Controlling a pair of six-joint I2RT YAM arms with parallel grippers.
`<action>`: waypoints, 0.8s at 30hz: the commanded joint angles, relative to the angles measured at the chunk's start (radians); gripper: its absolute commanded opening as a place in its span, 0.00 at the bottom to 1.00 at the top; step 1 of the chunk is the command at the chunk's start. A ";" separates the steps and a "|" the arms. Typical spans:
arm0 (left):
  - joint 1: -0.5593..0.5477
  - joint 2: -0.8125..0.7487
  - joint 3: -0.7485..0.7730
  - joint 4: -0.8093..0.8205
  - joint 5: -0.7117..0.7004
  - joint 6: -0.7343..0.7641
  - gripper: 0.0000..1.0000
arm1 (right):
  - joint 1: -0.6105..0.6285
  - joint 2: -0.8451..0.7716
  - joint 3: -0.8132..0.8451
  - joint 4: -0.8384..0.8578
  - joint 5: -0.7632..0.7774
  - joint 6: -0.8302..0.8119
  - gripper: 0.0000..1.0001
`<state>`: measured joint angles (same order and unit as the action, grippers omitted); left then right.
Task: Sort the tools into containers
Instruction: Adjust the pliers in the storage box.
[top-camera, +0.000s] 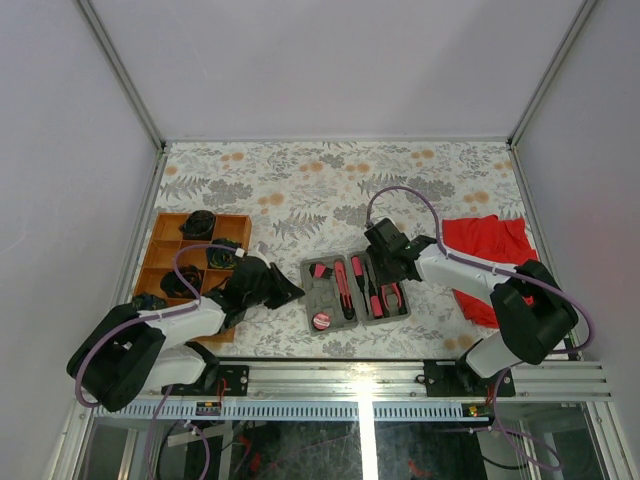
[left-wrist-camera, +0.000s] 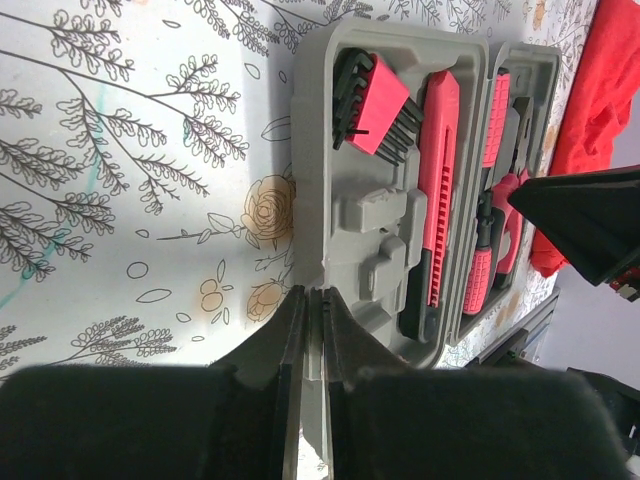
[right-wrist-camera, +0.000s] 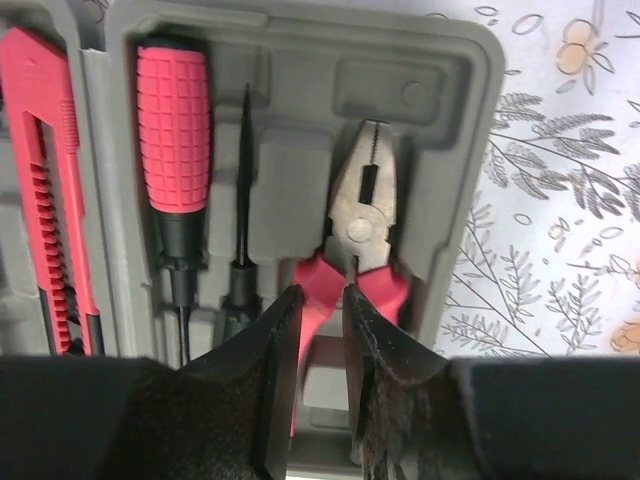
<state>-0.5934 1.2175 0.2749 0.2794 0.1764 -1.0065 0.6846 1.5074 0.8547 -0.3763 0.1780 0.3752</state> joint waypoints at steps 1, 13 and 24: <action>-0.004 0.035 0.007 -0.019 0.030 0.006 0.00 | -0.007 0.096 -0.013 -0.049 -0.001 0.015 0.27; -0.003 0.032 0.008 -0.030 0.019 0.005 0.00 | -0.019 0.090 -0.055 -0.039 -0.048 0.027 0.13; -0.004 0.007 0.007 -0.060 -0.012 0.004 0.00 | -0.031 -0.125 -0.080 0.071 -0.041 0.005 0.36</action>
<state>-0.5938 1.2278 0.2806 0.2848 0.1791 -1.0096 0.6643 1.4796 0.8047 -0.3172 0.1368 0.3996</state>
